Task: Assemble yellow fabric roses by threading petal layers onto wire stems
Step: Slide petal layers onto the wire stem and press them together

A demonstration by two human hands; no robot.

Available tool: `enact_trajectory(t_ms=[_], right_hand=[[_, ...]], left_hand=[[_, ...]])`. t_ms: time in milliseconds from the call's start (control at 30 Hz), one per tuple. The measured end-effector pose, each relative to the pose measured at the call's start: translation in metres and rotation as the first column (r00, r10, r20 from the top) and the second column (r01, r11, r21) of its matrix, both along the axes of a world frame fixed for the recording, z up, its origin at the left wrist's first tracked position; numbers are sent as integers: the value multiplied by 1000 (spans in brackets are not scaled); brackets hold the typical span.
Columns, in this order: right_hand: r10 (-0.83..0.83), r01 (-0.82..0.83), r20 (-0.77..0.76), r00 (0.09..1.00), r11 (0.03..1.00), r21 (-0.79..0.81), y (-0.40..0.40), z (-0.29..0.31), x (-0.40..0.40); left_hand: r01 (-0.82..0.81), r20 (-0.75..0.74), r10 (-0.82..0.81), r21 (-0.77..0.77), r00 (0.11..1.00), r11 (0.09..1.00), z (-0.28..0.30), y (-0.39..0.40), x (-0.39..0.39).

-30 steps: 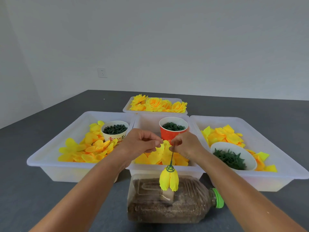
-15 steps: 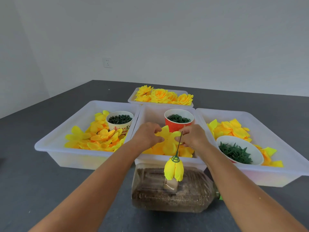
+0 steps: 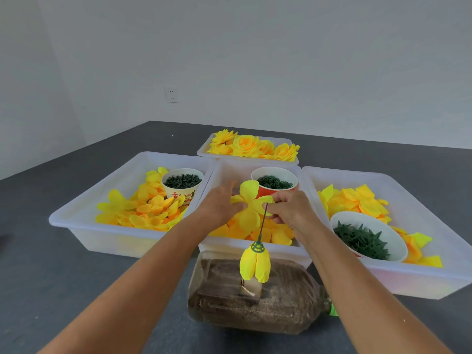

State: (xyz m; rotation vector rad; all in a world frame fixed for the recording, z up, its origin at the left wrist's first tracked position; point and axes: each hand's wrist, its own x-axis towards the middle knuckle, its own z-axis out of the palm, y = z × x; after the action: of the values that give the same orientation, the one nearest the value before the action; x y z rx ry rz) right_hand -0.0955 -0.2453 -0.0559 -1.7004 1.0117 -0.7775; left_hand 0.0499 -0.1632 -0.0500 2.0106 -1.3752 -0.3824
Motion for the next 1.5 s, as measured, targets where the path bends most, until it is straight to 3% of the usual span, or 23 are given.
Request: enact_trajectory(t_ms=[200,433,600,733,867,967,1033,1133,1200,1300,1400,1500], right_hand=[[29,-29,13,1000,999,38,4,2,-2],[-23,-7,176,984,985,171,6,10,-5],[51,-141,304,951,950,280,11,19,-8],[141,-224,321,936,946,235,18,25,-8],[78,-137,336,939,978,155,24,32,-7],[82,-41,403,911,993,-109,32,36,-12],[112,60,377,919,908,-415,36,37,-17],[47,198,288,956,619,-760,42,41,-29],[-28,220,226,974,381,-898,45,44,-36],[-93,210,197,976,163,-964,50,45,-42],[-95,184,178,979,64,-981,54,45,-47],[-81,182,175,981,81,-980,60,48,-47]], left_hand=[[17,-41,-19,-37,999,999,1,1,1],[32,-299,-77,-151,951,988,5,8,2],[-23,-528,-123,-261,840,965,10,12,2],[-36,-581,-196,-362,790,931,15,18,0],[-15,-569,-258,-429,781,903,25,23,-7],[-8,-535,-294,-491,792,871,34,26,-16],[7,-504,-319,-526,803,850,40,28,-22],[25,-467,-332,-550,819,835,48,32,-29],[41,-387,-313,-572,867,819,51,34,-32],[68,-300,-312,-612,902,788,53,39,-36],[91,-250,-337,-667,908,740,53,44,-37],[93,-234,-342,-689,910,718,55,48,-37]])
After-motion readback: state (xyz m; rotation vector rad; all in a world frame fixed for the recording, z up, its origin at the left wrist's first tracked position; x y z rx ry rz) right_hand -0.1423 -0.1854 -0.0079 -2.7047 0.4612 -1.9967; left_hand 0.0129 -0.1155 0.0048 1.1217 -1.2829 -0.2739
